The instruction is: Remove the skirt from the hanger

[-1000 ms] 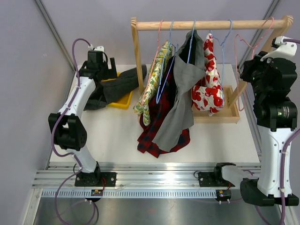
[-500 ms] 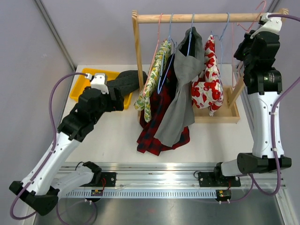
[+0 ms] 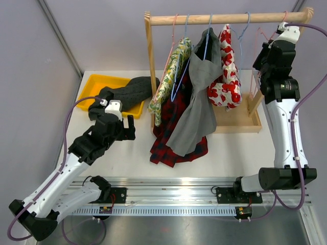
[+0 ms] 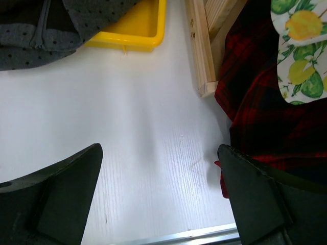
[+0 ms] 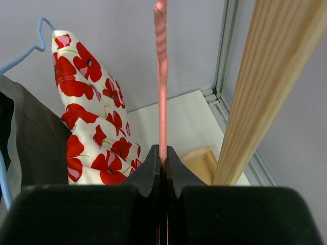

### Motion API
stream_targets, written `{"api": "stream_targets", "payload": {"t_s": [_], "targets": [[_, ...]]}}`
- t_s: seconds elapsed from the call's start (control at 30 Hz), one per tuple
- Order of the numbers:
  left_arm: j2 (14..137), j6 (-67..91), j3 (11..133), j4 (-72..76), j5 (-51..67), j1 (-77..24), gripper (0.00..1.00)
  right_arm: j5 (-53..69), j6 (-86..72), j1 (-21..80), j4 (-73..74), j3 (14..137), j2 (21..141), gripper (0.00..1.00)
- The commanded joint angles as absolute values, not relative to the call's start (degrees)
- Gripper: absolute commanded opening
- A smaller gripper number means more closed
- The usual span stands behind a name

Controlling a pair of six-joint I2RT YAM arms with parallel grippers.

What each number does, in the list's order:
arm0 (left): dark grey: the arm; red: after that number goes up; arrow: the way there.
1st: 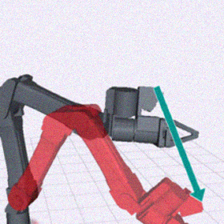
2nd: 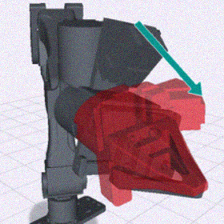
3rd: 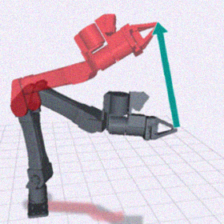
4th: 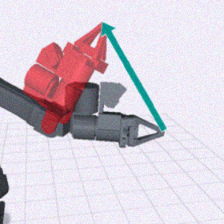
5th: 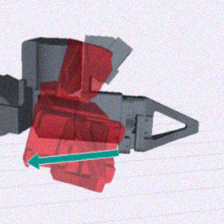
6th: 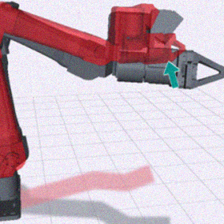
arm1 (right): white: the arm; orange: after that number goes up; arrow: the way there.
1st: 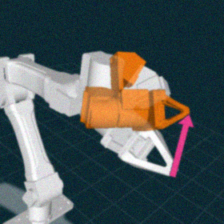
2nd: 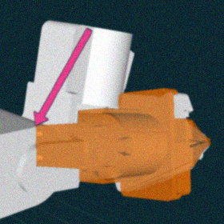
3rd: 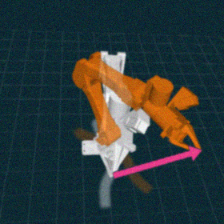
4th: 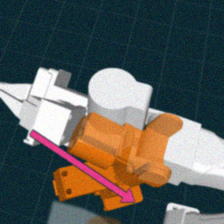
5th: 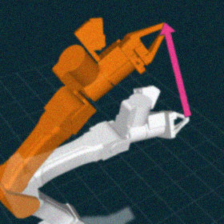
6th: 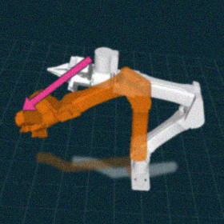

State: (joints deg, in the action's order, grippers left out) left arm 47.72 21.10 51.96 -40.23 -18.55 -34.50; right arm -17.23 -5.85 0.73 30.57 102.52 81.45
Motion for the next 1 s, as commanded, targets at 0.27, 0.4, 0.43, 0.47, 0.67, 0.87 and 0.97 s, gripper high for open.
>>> {"api": "stream_targets", "payload": {"t_s": [0.27, 0.4, 0.43, 0.47, 0.67, 0.87, 0.97], "targets": [[44.12, 23.29, 50.36, -39.9, -22.68, -37.09, 0.99, -22.14, -9.84, 0.53, 33.22, 95.98, 73.93, 0.55], [43.86, 23.29, 50.27, -39.99, -22.59, -37.79, 0.99, -25.04, -10.02, 0.44, 33.57, 95.1, 70.59, 0.99], [43.77, 23.29, 50.36, -39.99, -22.67, -38.14, 0.99, -25.92, -10.02, 0.53, 33.75, 95.36, 69.97, 0.99], [43.51, 23.38, 50.27, -39.99, -22.85, -38.32, 0.99, -27.67, -9.85, 0.44, 34.19, 95.45, 69.26, 0.99], [43.07, 23.55, 50.27, -40.34, -23.64, -39.55, 0.99, -28.48, -10.72, 0.44, 34.54, 97.03, 61.89, 0.99], [43.07, 23.73, 50.36, -40.6, -24.43, -40.52, 0.99, -5.22, -8.35, 0.44, 32.26, 100.37, 57.66, 0.99], [43.07, 23.82, 50.27, -40.61, -24.78, -40.87, 0.99, 9.28, -8.79, 0.44, 32.95, 103.7, 59.4, 0.99]]}}
